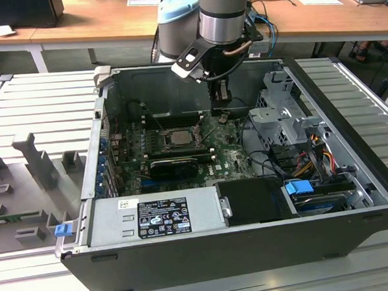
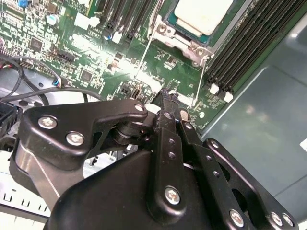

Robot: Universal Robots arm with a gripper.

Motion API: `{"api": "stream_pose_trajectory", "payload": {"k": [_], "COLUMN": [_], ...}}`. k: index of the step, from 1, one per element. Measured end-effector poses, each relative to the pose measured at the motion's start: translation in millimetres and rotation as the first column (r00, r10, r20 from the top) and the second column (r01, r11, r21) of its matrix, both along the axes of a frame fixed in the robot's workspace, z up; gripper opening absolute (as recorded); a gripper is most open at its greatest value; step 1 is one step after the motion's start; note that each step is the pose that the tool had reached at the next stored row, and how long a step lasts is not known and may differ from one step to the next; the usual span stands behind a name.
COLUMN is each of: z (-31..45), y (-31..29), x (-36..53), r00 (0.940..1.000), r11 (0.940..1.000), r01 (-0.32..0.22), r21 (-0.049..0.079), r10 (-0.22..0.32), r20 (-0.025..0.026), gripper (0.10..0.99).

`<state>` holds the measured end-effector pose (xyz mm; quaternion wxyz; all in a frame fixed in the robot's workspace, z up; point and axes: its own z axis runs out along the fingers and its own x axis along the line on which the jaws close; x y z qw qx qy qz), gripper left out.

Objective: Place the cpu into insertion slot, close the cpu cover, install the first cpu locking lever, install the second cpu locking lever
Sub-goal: 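Close the cpu cover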

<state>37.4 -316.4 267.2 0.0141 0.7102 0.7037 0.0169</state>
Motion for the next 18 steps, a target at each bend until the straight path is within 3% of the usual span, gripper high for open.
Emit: {"api": "stream_pose_trajectory", "payload": {"k": [6,13,18], "z": [-0.2,-3.0,-6.3], "y": [0.0,0.0,0.0], "x": [2.6,16.6,18.1], "r00": [1.0000,1.0000,1.0000], "r11": [1.0000,1.0000,1.0000], "r01": [0.000,0.000,0.000], "r21": [0.000,0.000,0.000], "r10": [0.000,0.000,0.000], "r20": [0.0000,-0.0031,-0.0034], "gripper": [0.106,0.106,0.106]}}
